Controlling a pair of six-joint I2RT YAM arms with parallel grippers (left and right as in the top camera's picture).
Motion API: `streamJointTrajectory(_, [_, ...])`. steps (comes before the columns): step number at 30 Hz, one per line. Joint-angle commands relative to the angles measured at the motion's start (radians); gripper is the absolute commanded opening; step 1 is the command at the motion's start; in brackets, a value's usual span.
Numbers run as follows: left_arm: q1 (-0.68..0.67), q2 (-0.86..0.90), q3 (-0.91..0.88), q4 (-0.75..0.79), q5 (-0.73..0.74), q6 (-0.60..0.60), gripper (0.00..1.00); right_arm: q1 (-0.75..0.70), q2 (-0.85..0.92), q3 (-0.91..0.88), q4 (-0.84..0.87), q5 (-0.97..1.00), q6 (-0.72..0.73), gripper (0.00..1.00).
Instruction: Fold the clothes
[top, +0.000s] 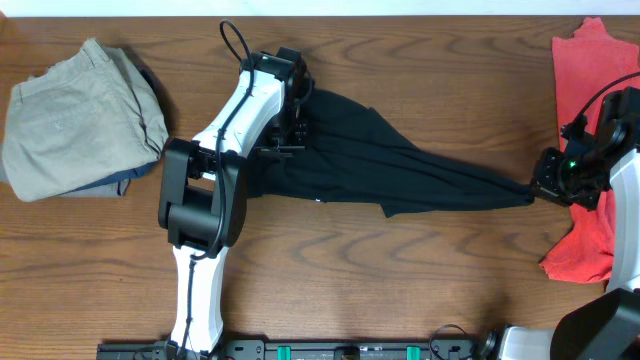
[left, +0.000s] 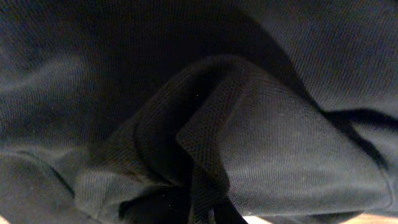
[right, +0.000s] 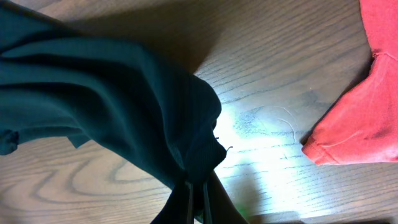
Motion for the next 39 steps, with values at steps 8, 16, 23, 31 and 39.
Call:
streamJointTrajectory(8, [0.05, -0.362, 0.019, -0.024, -0.086, 0.037, 0.06, 0.008, -0.014, 0.005, 0.035, -0.077, -0.027, 0.01])
streamJointTrajectory(16, [0.106, -0.636, 0.019, -0.016, -0.086, 0.036, 0.06, 0.008, -0.082, 0.1, 0.052, -0.114, -0.037, 0.01])
streamJointTrajectory(23, [0.18, -0.86, 0.02, -0.015, -0.086, 0.036, 0.06, 0.008, -0.176, 0.269, 0.028, -0.113, -0.053, 0.01])
streamJointTrajectory(31, [0.293, -1.117, 0.046, 0.029, -0.085, -0.012, 0.06, 0.006, -0.269, 0.45, 0.016, -0.11, -0.055, 0.01])
streamJointTrajectory(39, [0.301, -1.244, 0.047, 0.043, -0.08, -0.056, 0.06, 0.006, -0.326, 0.546, 0.016, -0.101, -0.035, 0.01])
